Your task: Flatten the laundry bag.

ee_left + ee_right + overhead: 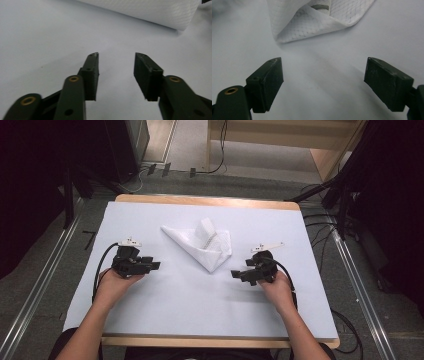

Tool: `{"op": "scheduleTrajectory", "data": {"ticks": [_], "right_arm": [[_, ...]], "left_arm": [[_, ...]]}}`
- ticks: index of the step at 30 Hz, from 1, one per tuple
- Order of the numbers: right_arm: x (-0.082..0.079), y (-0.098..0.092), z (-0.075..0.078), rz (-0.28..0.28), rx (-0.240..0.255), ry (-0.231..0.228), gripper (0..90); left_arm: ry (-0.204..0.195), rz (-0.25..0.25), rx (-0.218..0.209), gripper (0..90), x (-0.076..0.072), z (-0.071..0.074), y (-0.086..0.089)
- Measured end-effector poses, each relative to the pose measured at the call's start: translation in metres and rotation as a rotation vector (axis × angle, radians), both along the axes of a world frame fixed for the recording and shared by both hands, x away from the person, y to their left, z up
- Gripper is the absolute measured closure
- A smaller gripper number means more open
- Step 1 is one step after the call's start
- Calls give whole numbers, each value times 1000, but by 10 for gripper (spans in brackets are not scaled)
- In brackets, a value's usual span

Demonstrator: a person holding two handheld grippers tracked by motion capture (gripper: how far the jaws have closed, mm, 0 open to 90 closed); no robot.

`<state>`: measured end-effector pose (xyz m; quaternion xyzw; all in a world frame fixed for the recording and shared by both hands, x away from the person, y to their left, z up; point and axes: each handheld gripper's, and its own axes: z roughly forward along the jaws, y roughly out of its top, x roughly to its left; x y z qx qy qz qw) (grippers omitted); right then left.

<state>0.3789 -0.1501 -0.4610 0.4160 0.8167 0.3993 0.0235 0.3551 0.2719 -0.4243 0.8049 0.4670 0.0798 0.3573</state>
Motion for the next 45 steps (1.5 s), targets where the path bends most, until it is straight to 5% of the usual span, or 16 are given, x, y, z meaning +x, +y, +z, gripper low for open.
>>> {"op": "scheduleTrajectory", "data": {"ticks": [8,12,15,21,27,35,45], "right_arm": [[-7,-4,3,-44,46,-35,172],[-8,-3,2,-61,38,-43,172],[-11,-2,4,-42,11,-98,175],[-12,2,2,-39,2,-84,175],[-10,3,-2,-9,-15,-36,179],[-9,4,1,-19,-19,-45,192],[-6,9,8,0,-19,-70,374]], "left_arm": [[25,-39,3,461,9,-4,-9],[30,-47,-1,439,11,-5,-10],[43,-58,-26,410,13,-7,-12],[33,-68,-19,403,12,-8,-14],[41,-68,-73,391,12,-8,-12],[39,-64,-51,382,11,-10,-11],[37,-66,-35,370,5,-11,-12]]}}
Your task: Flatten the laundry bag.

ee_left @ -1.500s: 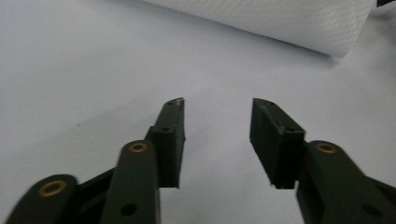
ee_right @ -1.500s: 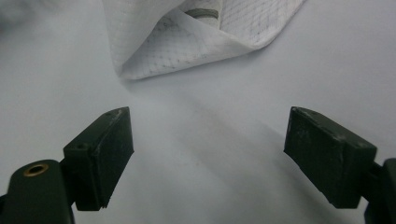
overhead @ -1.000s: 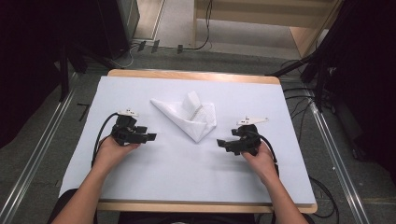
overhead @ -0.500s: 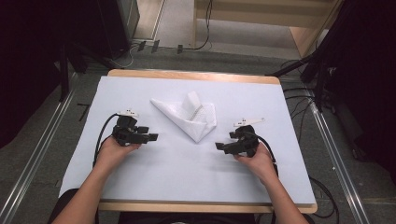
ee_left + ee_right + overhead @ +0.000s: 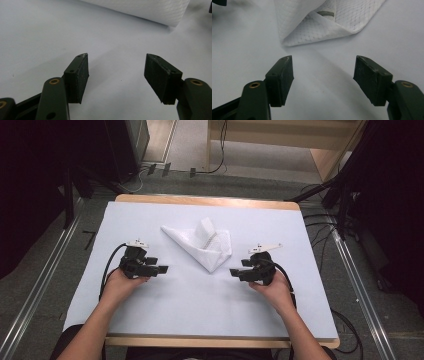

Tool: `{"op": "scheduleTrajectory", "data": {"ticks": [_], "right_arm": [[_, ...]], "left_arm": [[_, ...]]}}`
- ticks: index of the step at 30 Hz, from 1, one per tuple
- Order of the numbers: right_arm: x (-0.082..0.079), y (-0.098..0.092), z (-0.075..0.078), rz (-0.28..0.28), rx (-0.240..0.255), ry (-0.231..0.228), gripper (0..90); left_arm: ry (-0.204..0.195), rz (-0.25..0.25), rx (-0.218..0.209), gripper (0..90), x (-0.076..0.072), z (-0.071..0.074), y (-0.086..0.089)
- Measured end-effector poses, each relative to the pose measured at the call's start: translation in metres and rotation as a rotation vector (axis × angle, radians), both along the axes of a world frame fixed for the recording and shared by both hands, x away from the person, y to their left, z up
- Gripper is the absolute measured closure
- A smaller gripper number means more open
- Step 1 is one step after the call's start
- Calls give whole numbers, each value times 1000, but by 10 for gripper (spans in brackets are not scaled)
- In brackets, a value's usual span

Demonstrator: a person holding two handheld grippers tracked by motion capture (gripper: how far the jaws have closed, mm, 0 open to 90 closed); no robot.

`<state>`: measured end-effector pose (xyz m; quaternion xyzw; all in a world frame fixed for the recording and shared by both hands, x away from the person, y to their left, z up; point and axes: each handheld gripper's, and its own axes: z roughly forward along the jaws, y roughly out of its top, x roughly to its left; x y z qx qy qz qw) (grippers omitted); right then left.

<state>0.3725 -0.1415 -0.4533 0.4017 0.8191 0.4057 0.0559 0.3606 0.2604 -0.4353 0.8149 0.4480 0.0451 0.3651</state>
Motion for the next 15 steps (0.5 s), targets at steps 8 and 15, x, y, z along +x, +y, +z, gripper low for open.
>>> {"op": "scheduleTrajectory", "data": {"ticks": [8,15], "right_arm": [[6,3,3,-17,-1,-3,487],[16,9,4,-16,10,-1,635]], "left_arm": [[-18,30,-16,370,-6,2,8],[-20,48,-6,371,-10,0,13]]}}
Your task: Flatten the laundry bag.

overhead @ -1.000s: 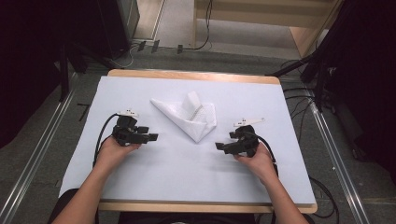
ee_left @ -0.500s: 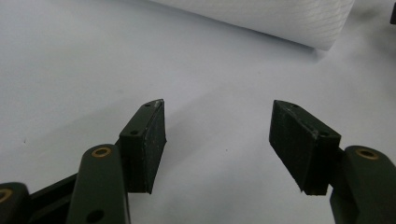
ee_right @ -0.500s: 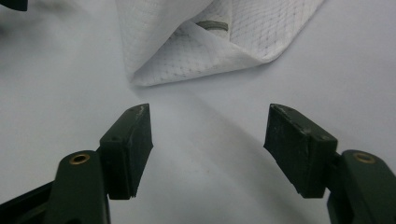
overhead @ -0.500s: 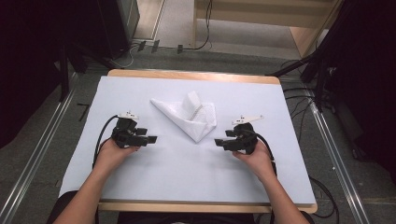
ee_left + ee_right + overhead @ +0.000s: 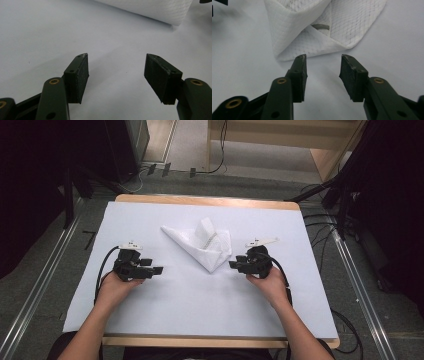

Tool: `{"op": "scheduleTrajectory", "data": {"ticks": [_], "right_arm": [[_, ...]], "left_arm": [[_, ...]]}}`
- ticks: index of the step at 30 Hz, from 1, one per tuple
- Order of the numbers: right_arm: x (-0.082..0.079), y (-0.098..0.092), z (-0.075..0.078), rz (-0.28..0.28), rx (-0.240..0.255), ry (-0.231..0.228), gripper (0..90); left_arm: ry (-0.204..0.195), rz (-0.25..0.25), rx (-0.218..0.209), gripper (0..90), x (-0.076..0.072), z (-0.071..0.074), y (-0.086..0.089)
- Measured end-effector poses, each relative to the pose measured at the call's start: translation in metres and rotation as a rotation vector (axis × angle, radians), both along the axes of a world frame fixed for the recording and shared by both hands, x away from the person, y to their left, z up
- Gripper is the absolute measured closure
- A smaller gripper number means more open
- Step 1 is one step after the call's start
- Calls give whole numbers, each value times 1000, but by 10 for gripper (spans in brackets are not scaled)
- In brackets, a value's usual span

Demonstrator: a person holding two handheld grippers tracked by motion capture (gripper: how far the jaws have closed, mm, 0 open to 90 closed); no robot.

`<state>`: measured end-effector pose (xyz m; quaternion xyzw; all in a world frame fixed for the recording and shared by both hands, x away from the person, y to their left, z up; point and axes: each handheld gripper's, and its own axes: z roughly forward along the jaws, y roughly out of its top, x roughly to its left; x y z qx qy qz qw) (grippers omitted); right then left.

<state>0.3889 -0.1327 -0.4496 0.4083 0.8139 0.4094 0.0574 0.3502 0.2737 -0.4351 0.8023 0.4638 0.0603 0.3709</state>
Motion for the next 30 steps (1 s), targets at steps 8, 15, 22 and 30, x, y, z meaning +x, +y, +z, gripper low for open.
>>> {"op": "scheduleTrajectory", "data": {"ticks": [8,15,22,30], "right_arm": [[21,7,-2,-5,52,46,900],[29,28,-6,31,33,49,900],[23,43,2,65,38,17,900],[17,50,4,81,37,8,900]], "left_arm": [[0,16,-1,377,-2,2,3],[-11,17,34,379,-1,4,6],[-2,30,26,379,0,4,11],[-2,46,18,379,0,8,18]]}}
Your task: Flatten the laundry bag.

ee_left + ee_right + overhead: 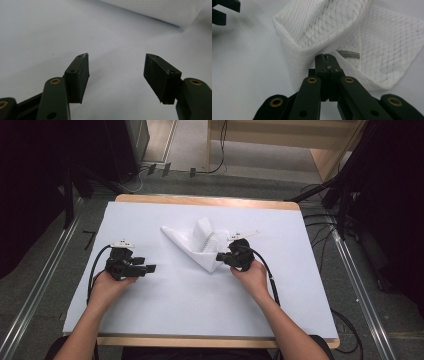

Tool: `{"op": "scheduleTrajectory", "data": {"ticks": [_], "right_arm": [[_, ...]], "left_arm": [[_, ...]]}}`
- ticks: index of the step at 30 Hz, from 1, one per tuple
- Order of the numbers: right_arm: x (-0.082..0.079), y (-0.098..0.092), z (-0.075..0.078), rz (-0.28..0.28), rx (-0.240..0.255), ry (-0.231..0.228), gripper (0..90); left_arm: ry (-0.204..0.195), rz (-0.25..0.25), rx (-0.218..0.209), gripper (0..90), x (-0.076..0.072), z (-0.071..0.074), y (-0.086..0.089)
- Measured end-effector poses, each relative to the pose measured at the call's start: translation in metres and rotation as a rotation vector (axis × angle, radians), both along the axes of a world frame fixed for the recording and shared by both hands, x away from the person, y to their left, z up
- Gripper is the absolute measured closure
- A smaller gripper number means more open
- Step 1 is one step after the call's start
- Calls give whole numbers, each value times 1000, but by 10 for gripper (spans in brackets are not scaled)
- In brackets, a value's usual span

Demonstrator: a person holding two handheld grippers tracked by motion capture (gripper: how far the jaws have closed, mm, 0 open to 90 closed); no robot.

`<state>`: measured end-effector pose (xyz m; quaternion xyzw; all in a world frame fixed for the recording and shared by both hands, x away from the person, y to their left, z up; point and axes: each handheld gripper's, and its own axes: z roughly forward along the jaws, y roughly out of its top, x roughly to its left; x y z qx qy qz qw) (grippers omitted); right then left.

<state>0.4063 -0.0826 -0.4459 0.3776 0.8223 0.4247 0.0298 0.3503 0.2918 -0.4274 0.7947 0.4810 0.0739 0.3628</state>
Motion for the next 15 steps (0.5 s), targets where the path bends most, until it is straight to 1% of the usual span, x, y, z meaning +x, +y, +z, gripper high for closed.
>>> {"op": "scheduleTrajectory", "data": {"ticks": [2,4,5,7,9,12,15], "right_arm": [[-2,2,1,10,1,-2,900],[-3,5,0,23,-2,-4,900],[-5,7,0,27,-7,0,900],[-7,11,0,42,-14,-5,900],[-9,13,1,46,-11,-8,900],[-12,20,0,69,-4,-6,900],[-14,25,-2,85,-12,1,900]], "left_arm": [[6,-1,-5,379,0,0,0],[1,1,0,386,-1,0,0],[4,-3,-4,399,-1,1,0],[-5,0,-8,402,-2,2,1],[-5,1,-13,404,-1,2,2],[11,1,-17,409,0,1,5],[3,11,-20,408,-1,1,7]]}}
